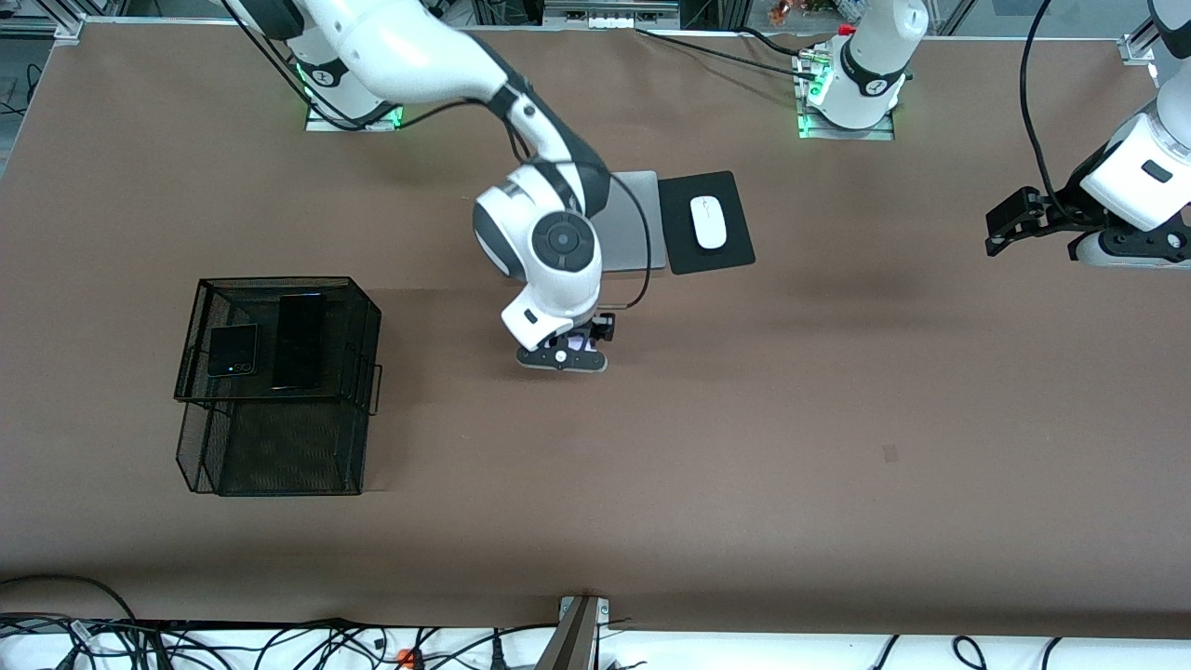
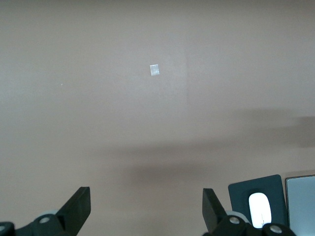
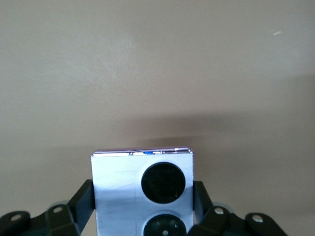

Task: Place phones with both arms
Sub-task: 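Carry the white phone with the right gripper and release it into the basket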

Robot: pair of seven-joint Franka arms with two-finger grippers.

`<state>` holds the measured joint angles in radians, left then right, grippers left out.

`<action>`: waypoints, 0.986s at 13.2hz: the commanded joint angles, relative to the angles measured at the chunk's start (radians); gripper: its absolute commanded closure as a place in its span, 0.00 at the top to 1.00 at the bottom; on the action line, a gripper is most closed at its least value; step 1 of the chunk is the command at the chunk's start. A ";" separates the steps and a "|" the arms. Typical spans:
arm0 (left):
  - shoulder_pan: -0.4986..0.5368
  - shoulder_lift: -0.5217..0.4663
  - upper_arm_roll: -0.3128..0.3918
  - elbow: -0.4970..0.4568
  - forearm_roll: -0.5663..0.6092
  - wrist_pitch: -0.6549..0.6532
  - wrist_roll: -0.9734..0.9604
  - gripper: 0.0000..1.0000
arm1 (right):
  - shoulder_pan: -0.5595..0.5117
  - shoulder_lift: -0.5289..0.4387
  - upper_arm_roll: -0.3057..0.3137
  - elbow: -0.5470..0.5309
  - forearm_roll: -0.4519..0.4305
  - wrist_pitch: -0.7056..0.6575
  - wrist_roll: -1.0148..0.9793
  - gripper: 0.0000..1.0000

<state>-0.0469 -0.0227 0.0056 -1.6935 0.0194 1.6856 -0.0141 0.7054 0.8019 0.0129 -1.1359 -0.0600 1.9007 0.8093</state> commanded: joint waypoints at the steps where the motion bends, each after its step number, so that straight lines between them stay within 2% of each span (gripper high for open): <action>1: 0.004 0.010 -0.003 0.026 0.007 -0.018 0.003 1.00 | -0.013 -0.068 0.015 0.103 0.002 -0.165 -0.013 0.01; 4: 0.002 0.010 -0.003 0.026 0.007 -0.018 0.003 1.00 | -0.098 -0.164 0.004 0.100 0.003 -0.256 -0.129 0.01; 6: 0.005 0.010 -0.003 0.026 0.005 -0.015 0.005 1.00 | -0.197 -0.180 0.009 0.100 0.012 -0.290 -0.220 0.01; 8: 0.007 0.009 -0.003 0.026 0.005 -0.018 0.005 1.00 | -0.315 -0.185 0.012 0.100 0.061 -0.298 -0.362 0.01; 11: 0.012 0.018 -0.003 0.026 0.007 -0.014 0.005 1.00 | -0.464 -0.185 0.010 0.104 0.066 -0.299 -0.670 0.01; 13: 0.013 0.020 -0.001 0.026 0.007 -0.014 0.003 1.00 | -0.526 -0.176 -0.005 0.105 0.062 -0.279 -0.841 0.01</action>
<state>-0.0437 -0.0167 0.0094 -1.6927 0.0194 1.6856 -0.0142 0.2202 0.6326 0.0005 -1.0276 -0.0073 1.6183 0.0924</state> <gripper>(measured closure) 0.000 0.163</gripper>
